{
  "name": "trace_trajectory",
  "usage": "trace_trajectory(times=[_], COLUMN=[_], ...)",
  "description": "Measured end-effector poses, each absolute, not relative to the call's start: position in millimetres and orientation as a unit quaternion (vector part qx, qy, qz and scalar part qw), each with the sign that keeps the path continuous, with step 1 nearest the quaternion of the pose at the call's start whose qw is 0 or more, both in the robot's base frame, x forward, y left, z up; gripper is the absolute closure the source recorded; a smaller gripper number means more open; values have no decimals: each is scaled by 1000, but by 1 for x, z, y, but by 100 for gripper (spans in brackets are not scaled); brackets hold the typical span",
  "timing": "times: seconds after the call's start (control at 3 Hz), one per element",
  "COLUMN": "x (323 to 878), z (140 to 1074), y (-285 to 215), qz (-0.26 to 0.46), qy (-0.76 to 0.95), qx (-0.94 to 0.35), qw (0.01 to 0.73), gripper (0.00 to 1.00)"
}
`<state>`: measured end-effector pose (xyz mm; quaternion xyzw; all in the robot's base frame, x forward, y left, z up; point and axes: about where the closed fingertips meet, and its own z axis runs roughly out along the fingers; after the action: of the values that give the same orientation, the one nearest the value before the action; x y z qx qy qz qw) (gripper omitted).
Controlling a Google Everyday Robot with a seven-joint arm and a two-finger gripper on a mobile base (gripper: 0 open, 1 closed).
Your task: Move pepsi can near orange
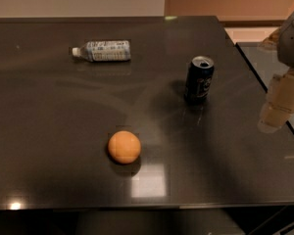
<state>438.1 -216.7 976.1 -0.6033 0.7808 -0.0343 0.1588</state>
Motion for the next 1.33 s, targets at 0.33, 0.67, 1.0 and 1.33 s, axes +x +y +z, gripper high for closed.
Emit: trace_trajectory(times=[0.33, 0.67, 1.0, 1.33], x=[440, 457, 483, 510], z=[977, 973, 962, 951], y=[-217, -217, -210, -199], qz=[-34, -17, 4, 21], qy=[782, 789, 792, 791], qx=[-601, -592, -585, -582], qw=[160, 164, 174, 188], gripper=[0, 0, 0, 0])
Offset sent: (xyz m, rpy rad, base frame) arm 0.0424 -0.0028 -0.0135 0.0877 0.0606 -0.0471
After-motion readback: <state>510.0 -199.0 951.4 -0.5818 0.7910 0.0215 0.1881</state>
